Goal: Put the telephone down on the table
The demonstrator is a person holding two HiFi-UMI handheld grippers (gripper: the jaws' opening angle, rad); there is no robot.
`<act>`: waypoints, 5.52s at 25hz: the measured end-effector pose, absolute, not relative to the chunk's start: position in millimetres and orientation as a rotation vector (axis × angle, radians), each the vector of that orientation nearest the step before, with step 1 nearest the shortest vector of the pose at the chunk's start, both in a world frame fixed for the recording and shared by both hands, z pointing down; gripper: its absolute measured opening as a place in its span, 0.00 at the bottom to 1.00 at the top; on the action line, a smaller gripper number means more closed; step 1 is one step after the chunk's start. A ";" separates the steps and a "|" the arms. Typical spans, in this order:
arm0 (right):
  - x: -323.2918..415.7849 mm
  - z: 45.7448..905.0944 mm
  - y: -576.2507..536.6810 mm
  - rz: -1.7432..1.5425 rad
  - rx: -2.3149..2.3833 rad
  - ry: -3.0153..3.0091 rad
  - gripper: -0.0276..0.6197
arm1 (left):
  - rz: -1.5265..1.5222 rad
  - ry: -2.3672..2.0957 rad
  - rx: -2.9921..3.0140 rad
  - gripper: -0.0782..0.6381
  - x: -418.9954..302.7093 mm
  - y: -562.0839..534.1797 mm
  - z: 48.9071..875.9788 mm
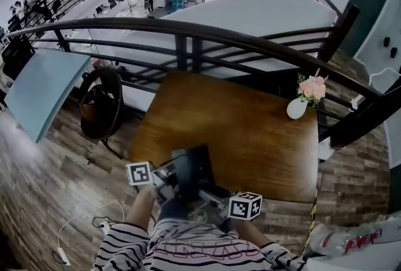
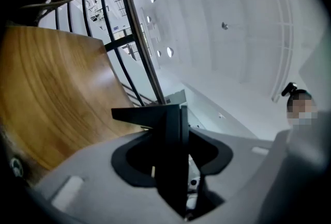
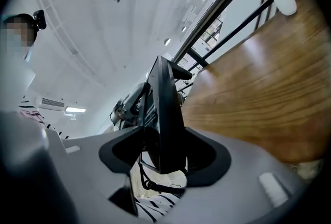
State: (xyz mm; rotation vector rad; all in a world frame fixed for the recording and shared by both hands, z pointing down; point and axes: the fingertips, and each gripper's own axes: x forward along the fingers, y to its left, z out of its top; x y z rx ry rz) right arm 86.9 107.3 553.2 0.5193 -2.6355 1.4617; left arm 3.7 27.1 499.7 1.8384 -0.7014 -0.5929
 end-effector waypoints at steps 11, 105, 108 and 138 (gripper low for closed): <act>22.2 573.8 -25.9 1.504 0.632 -2.628 0.42 | -0.513 -0.611 1.872 0.36 -51.2 -113.9 519.2; -47.9 715.9 -455.4 1.693 1.179 -2.239 0.66 | -0.180 -0.286 1.939 0.36 -105.5 -579.6 683.2; -48.0 711.7 -453.0 1.691 1.187 -2.247 0.66 | -0.207 -0.272 1.948 0.43 -102.7 -576.8 674.1; -39.6 640.4 -331.9 1.442 1.292 -2.434 0.50 | -0.345 -0.775 2.118 0.48 -164.2 -446.5 597.6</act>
